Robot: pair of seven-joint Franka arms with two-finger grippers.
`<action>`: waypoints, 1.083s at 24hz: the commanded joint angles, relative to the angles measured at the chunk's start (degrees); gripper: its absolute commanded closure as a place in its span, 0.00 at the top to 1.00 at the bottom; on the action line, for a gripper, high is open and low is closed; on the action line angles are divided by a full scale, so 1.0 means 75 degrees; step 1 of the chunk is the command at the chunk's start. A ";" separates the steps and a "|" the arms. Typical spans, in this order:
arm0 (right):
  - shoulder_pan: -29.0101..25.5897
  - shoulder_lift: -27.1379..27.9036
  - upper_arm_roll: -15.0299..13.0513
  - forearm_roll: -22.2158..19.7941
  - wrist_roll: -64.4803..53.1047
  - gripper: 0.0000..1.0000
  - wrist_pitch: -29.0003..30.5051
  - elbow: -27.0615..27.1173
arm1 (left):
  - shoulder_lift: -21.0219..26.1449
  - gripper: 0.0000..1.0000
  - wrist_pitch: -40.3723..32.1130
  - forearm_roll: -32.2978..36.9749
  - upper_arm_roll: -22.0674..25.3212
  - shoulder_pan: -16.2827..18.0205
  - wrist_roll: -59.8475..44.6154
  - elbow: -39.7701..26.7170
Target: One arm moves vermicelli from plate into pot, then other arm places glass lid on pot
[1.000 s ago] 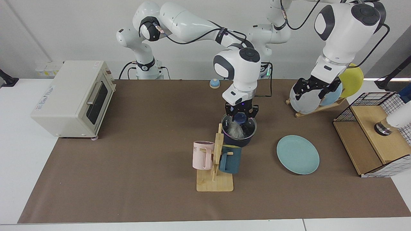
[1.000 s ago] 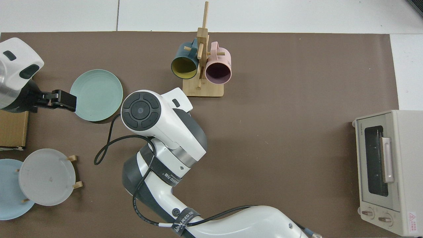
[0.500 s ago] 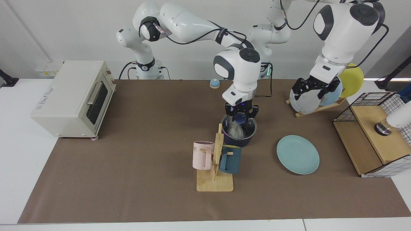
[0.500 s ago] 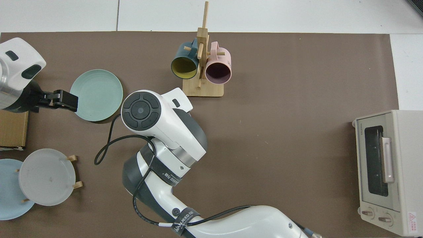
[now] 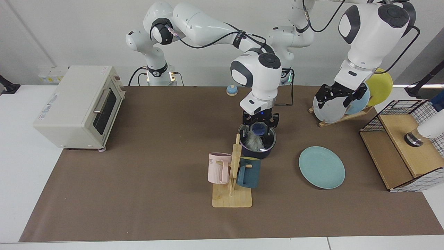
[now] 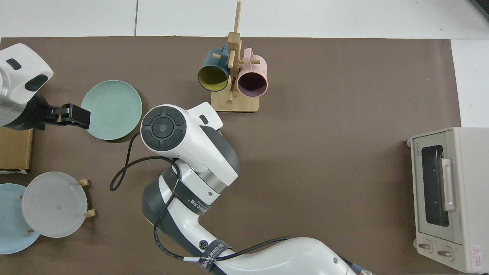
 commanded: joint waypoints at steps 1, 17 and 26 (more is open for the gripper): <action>-0.0103 -0.0110 0.0074 0.0124 -0.0197 0.91 0.0151 -0.0131 | -0.0065 1.00 -0.0130 -0.0090 0.0057 -0.0063 -0.0016 0.0009; -0.1578 -0.3856 -0.0066 -0.0087 -0.2090 0.99 -0.0553 -0.3782 | -0.0065 1.00 -0.0142 -0.0102 0.0057 -0.0063 -0.0016 0.0009; -0.3429 -0.5758 -0.0055 -0.1318 -0.3886 0.99 0.0606 -0.6879 | -0.0065 1.00 -0.0142 -0.0090 0.0080 -0.0063 -0.0016 0.0009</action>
